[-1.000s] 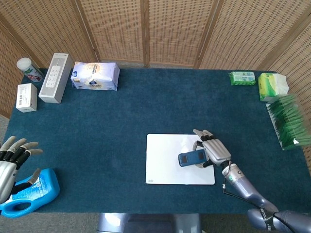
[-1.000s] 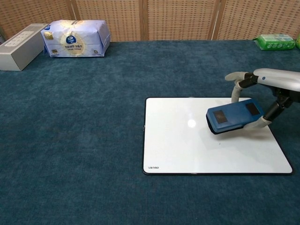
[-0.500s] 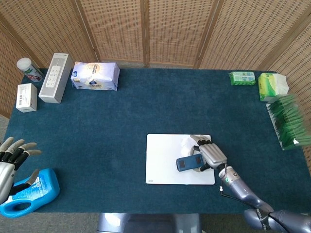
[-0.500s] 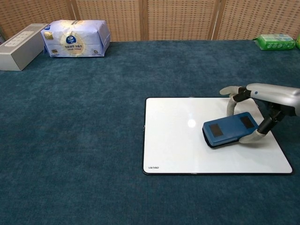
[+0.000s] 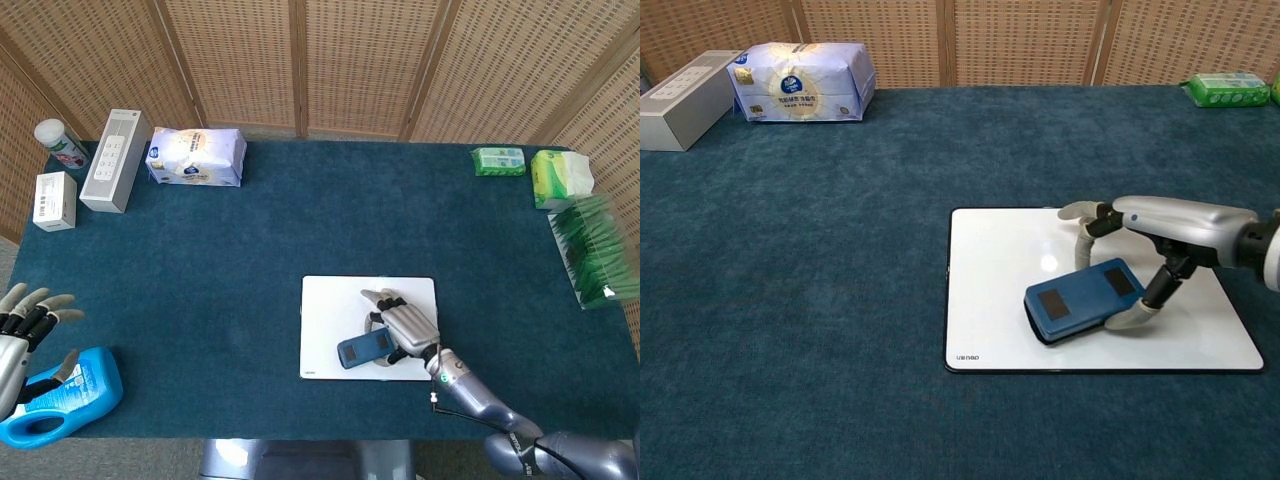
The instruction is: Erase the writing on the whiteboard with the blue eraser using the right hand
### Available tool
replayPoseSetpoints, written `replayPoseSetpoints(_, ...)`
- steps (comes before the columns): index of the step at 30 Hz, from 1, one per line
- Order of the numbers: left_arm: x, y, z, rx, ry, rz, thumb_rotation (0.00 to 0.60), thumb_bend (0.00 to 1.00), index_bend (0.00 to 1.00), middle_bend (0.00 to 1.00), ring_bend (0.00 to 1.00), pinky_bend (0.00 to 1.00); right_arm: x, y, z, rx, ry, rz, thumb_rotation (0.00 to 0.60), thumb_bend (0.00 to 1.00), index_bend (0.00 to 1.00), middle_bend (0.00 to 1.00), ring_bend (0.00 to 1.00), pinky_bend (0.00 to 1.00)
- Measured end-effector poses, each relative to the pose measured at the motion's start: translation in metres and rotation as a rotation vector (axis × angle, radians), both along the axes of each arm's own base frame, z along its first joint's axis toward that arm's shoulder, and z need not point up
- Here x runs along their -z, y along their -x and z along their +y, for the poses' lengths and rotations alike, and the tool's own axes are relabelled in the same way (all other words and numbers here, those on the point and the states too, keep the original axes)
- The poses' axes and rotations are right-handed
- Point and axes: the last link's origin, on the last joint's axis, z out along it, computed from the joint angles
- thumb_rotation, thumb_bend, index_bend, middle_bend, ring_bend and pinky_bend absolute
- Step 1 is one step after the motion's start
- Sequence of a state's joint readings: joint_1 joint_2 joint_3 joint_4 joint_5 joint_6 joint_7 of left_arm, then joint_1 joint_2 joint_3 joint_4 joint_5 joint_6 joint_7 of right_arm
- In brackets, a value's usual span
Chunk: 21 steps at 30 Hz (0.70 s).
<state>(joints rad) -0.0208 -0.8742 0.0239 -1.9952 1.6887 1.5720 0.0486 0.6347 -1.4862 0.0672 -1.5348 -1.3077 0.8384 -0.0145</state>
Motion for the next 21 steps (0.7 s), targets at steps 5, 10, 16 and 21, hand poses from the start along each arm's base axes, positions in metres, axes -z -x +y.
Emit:
replayPoseSetpoints(5, -0.003, 0.002, -0.003, -0.011, -0.012, 0.002, 0.600, 0.43, 0.32, 0.26, 0.16, 0.00, 0.001, -0.009, -0.012, -0.018, 0.008, 0.006, 0.600, 0.16, 0.76, 0.03, 0.00, 0.00)
replayPoseSetpoints(10, -0.004, 0.005, -0.005, -0.020, -0.013, 0.005, 0.600, 0.43, 0.32, 0.26, 0.16, 0.00, -0.002, 0.000, -0.028, 0.005, 0.029, 0.040, 0.600, 0.16, 0.76, 0.03, 0.00, 0.00)
replayPoseSetpoints(16, -0.002, 0.003, -0.003, -0.015, -0.007, 0.005, 0.600, 0.43, 0.32, 0.26, 0.16, 0.00, -0.009, 0.008, -0.038, 0.034, 0.046, 0.035, 0.600, 0.16, 0.76, 0.03, 0.00, 0.00)
replayPoseSetpoints(21, -0.001, 0.001, -0.002, -0.012, -0.004, 0.009, 0.600, 0.43, 0.32, 0.26, 0.16, 0.00, -0.012, 0.015, -0.041, 0.056, 0.053, 0.020, 0.600, 0.16, 0.76, 0.03, 0.00, 0.00)
